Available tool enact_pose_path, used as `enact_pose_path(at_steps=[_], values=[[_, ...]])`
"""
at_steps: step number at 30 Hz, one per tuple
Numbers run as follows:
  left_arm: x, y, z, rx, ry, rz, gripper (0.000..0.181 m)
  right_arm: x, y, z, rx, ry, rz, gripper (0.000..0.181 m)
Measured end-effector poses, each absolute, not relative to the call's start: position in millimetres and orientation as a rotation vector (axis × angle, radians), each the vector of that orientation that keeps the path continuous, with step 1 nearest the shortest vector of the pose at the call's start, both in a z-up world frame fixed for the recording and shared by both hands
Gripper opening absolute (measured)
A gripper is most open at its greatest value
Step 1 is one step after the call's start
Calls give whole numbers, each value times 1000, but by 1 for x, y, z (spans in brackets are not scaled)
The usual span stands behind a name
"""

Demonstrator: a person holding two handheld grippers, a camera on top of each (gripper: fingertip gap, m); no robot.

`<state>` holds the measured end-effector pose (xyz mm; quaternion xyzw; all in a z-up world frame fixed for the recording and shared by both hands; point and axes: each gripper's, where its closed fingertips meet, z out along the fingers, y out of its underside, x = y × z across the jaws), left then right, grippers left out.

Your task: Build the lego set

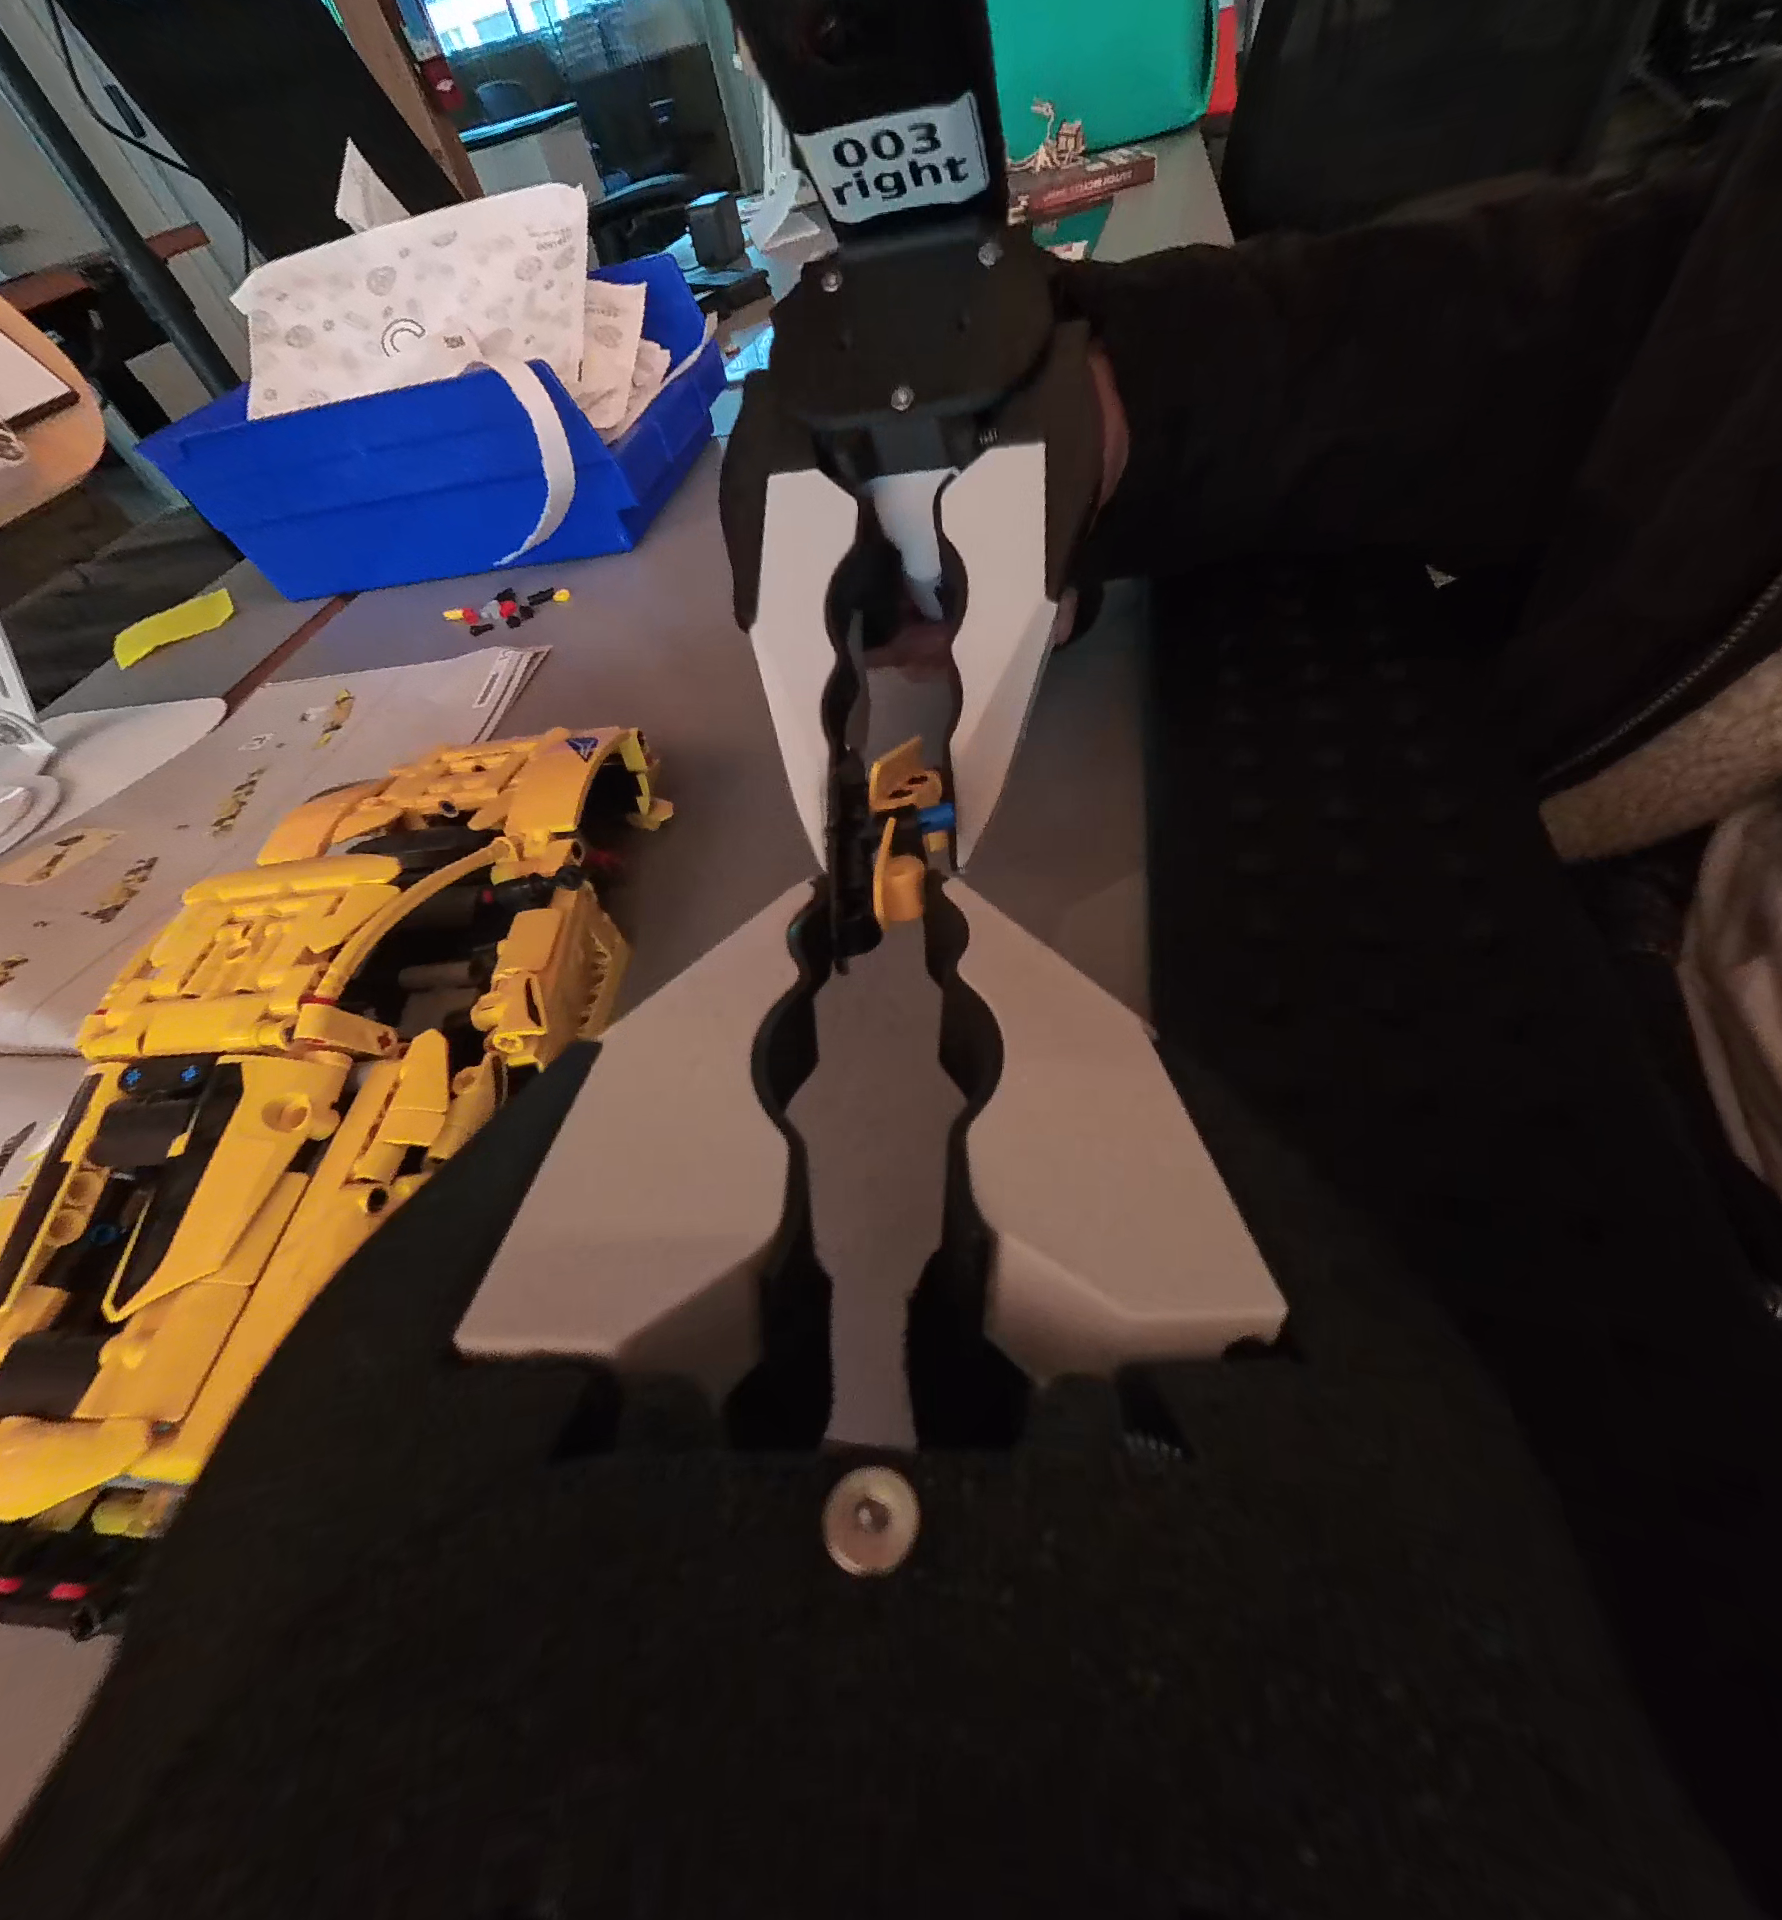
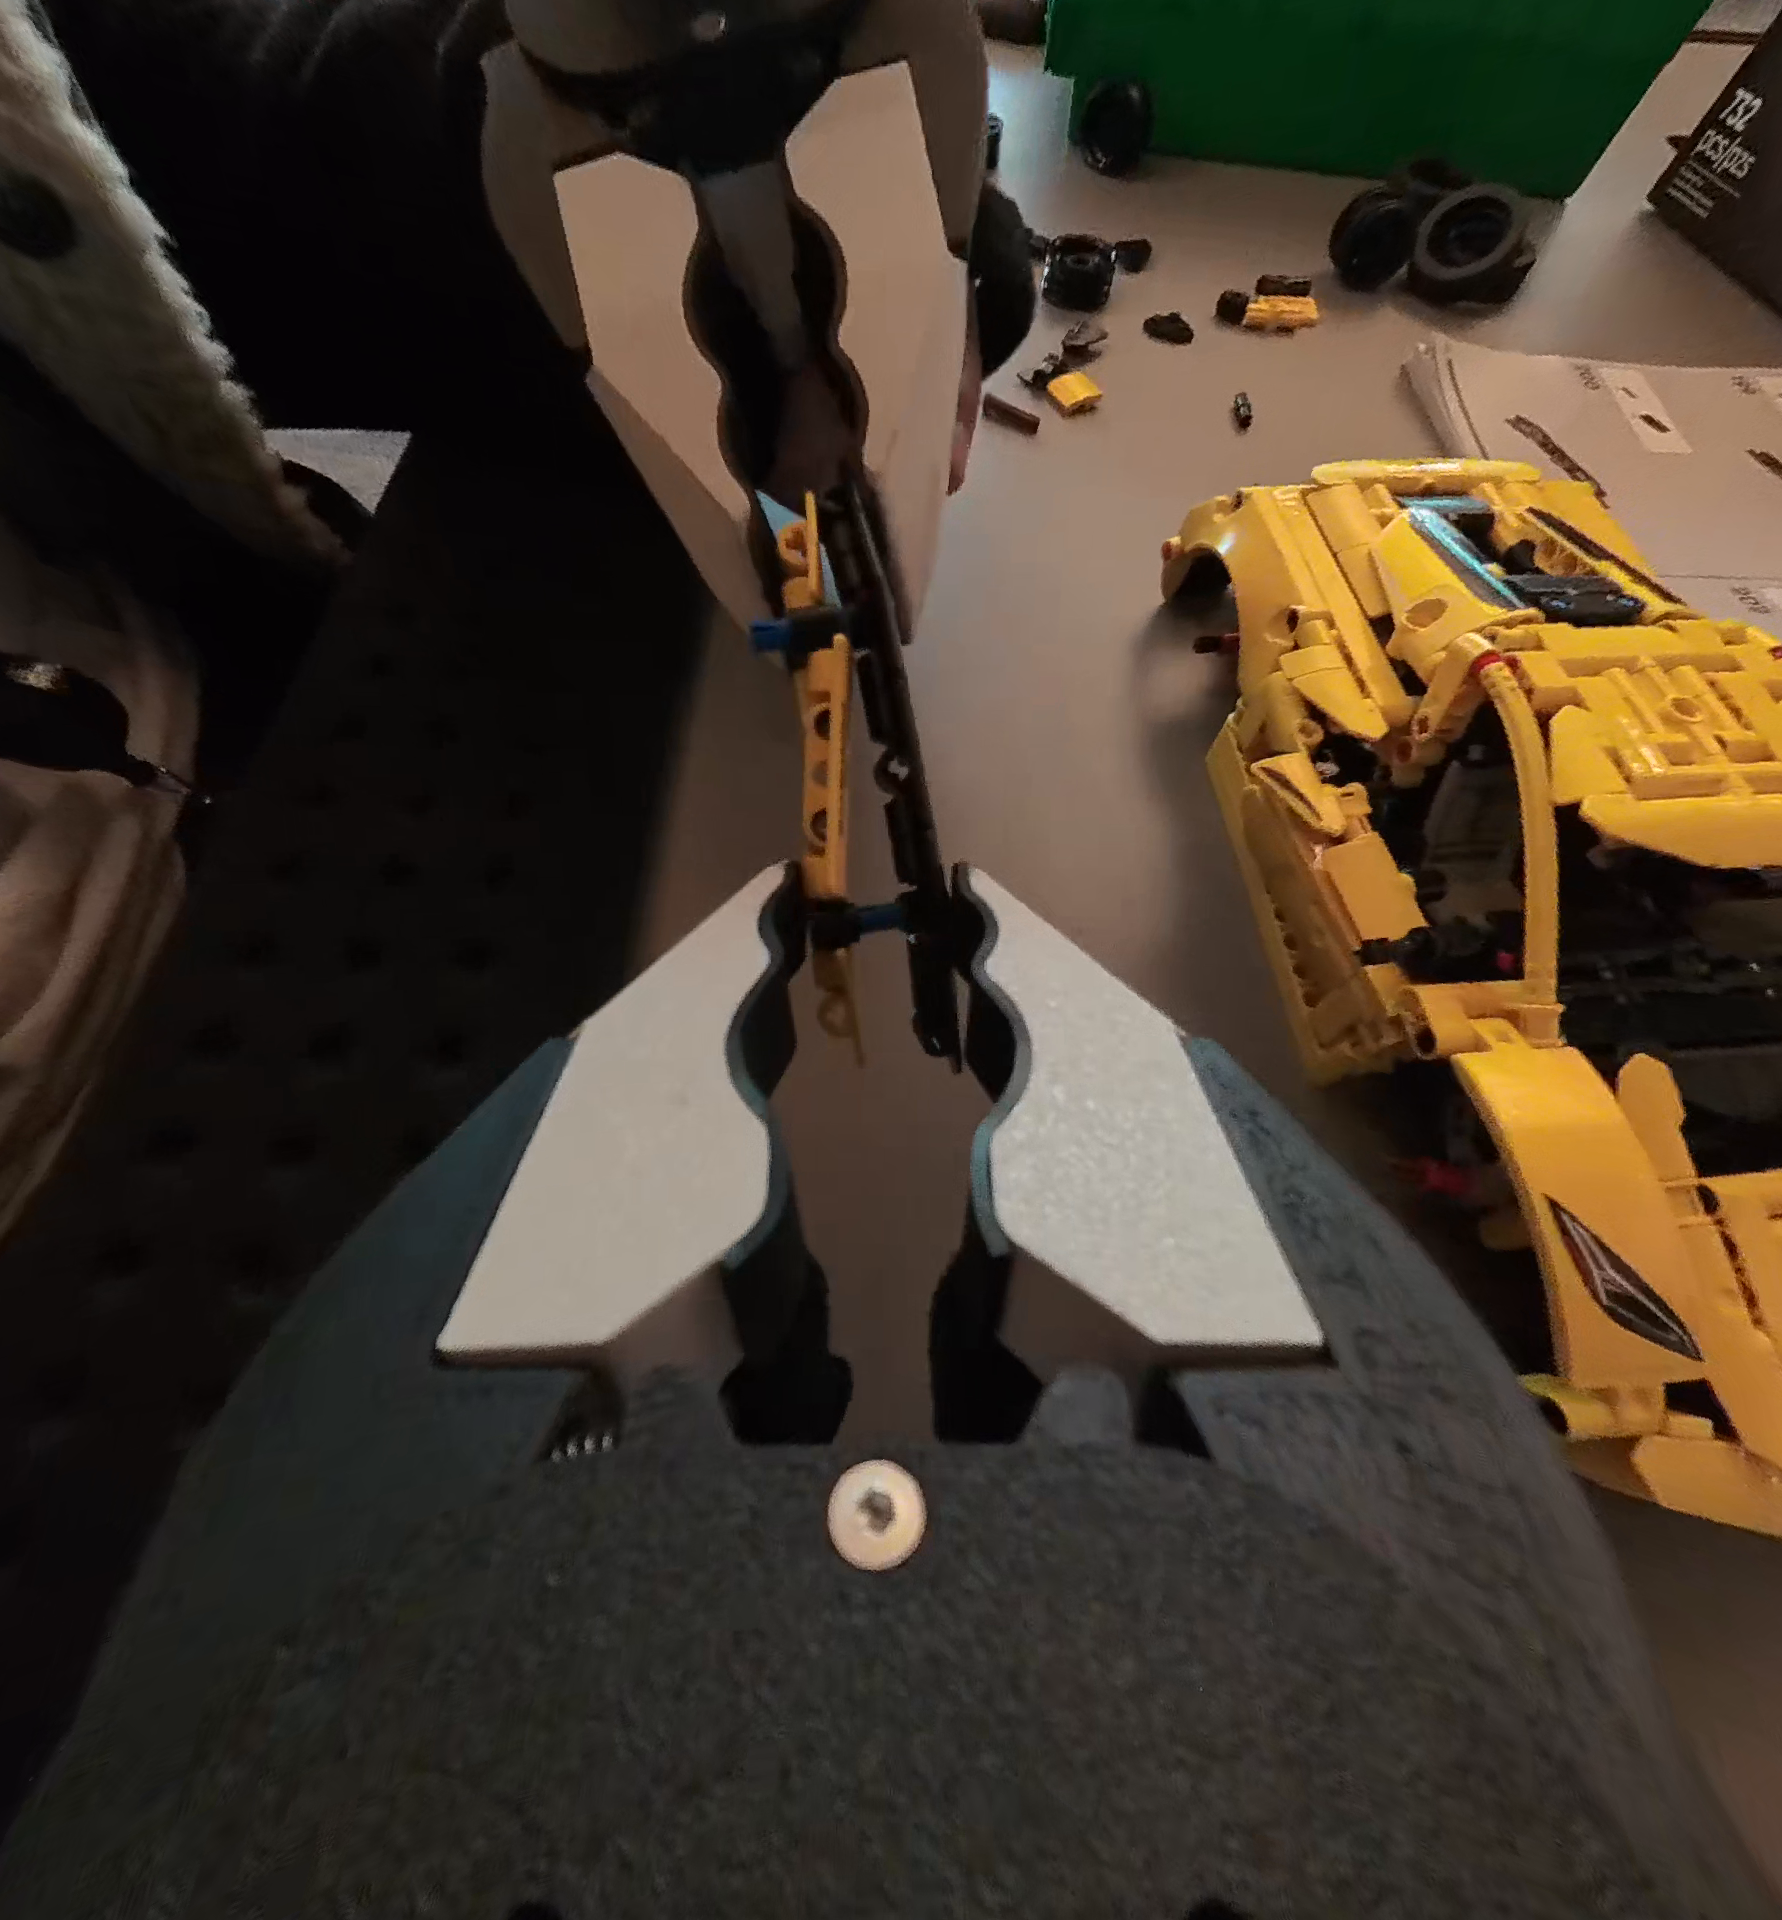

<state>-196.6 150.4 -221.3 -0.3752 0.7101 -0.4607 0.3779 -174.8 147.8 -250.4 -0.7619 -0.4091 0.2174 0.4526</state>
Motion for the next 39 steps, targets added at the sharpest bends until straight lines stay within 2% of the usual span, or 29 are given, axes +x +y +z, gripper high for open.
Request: enact_pose_path(at_steps=[8, 12, 14, 15, 19, 39], values=[[-197, 150, -224, -968, 1824, -1177, 16, -173, 146, -255, -1923, -1082, 482, 27], [-201, 157, -201, -1026, 1719, -1376, 16, -177, 148, -224, -1806, -928, 650, 27], [-205, 158, -191, -1014, 1670, -1447, 16, -169, 148, -230, -1837, -901, 654, 43], [-206, 157, -187, -1010, 1657, -1479, 16, -169, 147, -228, -1829, -893, 684, 44], [-205, 154, -191, -1002, 1681, -1459, 16, -175, 140, -209, -1744, -887, 771, 26], [-207, 150, -200, -998, 1727, -1446, 16, -171, 134, -218, -1786, -958, 743, 23]])
